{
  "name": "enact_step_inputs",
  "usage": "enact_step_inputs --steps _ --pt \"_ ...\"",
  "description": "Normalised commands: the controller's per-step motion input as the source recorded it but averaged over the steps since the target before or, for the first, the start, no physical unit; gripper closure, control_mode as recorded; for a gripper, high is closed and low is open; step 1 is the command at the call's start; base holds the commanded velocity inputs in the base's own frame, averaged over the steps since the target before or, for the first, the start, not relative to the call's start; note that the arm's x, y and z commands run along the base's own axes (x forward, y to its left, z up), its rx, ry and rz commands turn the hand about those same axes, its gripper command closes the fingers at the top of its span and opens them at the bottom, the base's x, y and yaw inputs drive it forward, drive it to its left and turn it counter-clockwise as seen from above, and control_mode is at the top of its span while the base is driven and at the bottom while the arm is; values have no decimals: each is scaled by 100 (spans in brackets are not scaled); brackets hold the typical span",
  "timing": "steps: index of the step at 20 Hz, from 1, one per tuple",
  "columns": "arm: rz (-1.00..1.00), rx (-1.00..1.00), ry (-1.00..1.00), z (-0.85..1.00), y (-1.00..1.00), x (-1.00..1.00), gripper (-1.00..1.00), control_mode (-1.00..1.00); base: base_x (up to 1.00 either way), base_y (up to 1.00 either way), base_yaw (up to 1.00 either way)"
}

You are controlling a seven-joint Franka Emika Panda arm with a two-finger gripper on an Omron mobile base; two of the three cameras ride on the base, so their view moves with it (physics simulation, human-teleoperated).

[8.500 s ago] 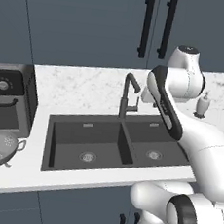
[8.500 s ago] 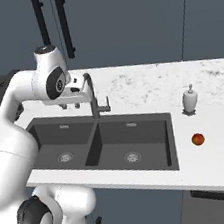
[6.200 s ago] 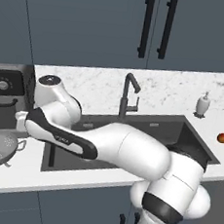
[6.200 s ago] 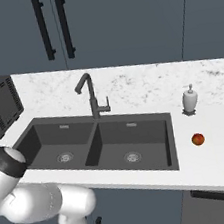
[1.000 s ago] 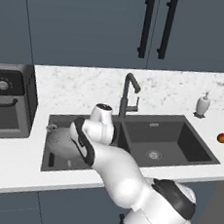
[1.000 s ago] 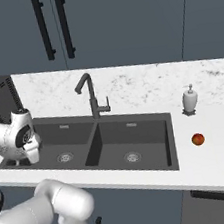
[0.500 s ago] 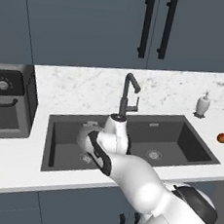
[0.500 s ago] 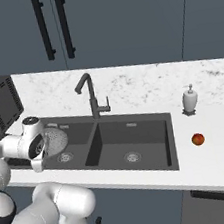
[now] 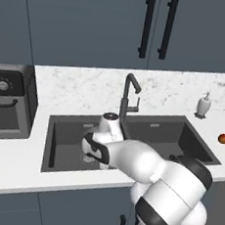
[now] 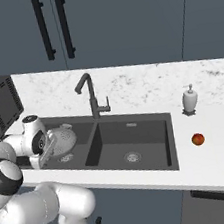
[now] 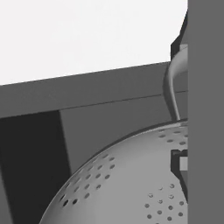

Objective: Put the colander in the sink, put the apple in the colander, and turn on the sink faucet and pour water over the colander.

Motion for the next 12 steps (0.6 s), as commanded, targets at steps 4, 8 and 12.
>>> enact_step_inputs --steps 4,8,12 --pt "0 0 13 0 0 39 100 -100 0 0 0" --pt "0 0 3 -14 0 38 100 -100 0 0 0" --pt "0 -3 0 -37 -1 29 100 -100 0 0 0"
